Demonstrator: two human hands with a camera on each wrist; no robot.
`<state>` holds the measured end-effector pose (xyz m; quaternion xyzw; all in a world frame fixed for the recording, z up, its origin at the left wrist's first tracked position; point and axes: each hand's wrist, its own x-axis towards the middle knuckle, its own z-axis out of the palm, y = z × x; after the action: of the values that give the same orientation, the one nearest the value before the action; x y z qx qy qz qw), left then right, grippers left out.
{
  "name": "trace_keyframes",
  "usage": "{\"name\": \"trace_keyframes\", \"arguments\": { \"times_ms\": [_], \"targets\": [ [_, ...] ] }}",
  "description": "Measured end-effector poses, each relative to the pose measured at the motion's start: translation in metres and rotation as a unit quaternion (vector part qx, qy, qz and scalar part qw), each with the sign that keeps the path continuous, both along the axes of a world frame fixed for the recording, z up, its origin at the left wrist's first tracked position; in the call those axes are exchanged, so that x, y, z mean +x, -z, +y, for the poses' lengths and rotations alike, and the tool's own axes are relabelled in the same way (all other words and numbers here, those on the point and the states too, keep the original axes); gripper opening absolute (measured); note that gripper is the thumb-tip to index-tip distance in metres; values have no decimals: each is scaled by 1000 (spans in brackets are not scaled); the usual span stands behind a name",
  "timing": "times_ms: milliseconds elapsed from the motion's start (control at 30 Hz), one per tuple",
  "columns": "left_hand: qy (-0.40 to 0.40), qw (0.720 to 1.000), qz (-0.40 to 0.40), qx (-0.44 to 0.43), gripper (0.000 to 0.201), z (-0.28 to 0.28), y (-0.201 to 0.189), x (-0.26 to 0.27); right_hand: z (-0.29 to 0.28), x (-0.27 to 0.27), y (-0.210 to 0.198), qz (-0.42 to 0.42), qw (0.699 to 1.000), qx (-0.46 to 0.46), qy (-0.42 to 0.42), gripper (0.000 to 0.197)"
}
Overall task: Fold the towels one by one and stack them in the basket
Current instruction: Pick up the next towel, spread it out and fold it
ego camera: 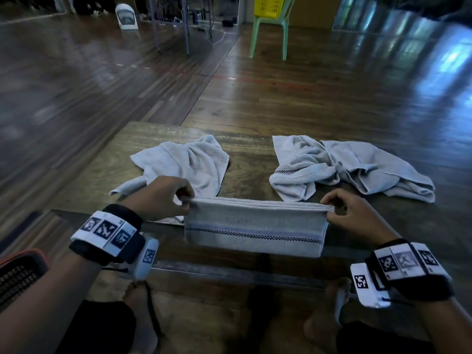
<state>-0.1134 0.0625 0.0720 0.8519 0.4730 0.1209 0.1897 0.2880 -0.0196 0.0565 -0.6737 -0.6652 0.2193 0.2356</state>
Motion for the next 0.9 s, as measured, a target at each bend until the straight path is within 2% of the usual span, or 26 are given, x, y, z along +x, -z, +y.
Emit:
{"name": "trace_keyframes", "arguments": {
  "times_ms": [167, 233, 300, 333, 400, 467, 500, 567, 667, 733, 800, 900],
  "targets": [
    [-15, 999, 17, 46, 15, -11, 3, 2, -7, -6, 2, -21, 1000, 14, 14, 16],
    [-38, 997, -17, 61, 15, -8, 4, 4, -7, -10, 1, -27, 999, 36, 23, 16],
    [-61, 988, -74, 125, 15, -6, -1, 10, -5, -12, -5, -34, 990, 129, 38, 17],
    [-70, 975, -106, 180, 15, -4, -6, 12, -3, -12, -10, -41, 977, 206, 46, 17],
    [-95, 933, -149, 312, 14, -2, -21, 19, -1, -8, -23, -55, 933, 349, 71, 17],
    [-114, 886, -170, 416, 14, -4, -34, 25, 0, -5, -33, -75, 897, 426, 96, 15],
    [-117, 871, -173, 445, 14, -6, -36, 26, 0, -4, -35, -85, 889, 439, 101, 15],
    [-111, 868, -150, 461, 13, -9, -30, 25, 0, 1, -29, -111, 893, 429, 79, 14],
    [-58, 920, -57, 383, 12, -10, 4, 13, -3, 10, 1, -187, 924, 332, -23, 14],
    [-1, 950, 33, 309, 15, -15, 35, 8, -9, 14, 31, -224, 940, 242, -84, 27],
    [40, 956, 114, 267, 16, -22, 61, 10, -15, 13, 55, -238, 949, 169, -116, 36],
    [54, 957, 154, 241, 19, -28, 82, 11, -21, 14, 69, -231, 955, 139, -122, 35]
  ]
}}
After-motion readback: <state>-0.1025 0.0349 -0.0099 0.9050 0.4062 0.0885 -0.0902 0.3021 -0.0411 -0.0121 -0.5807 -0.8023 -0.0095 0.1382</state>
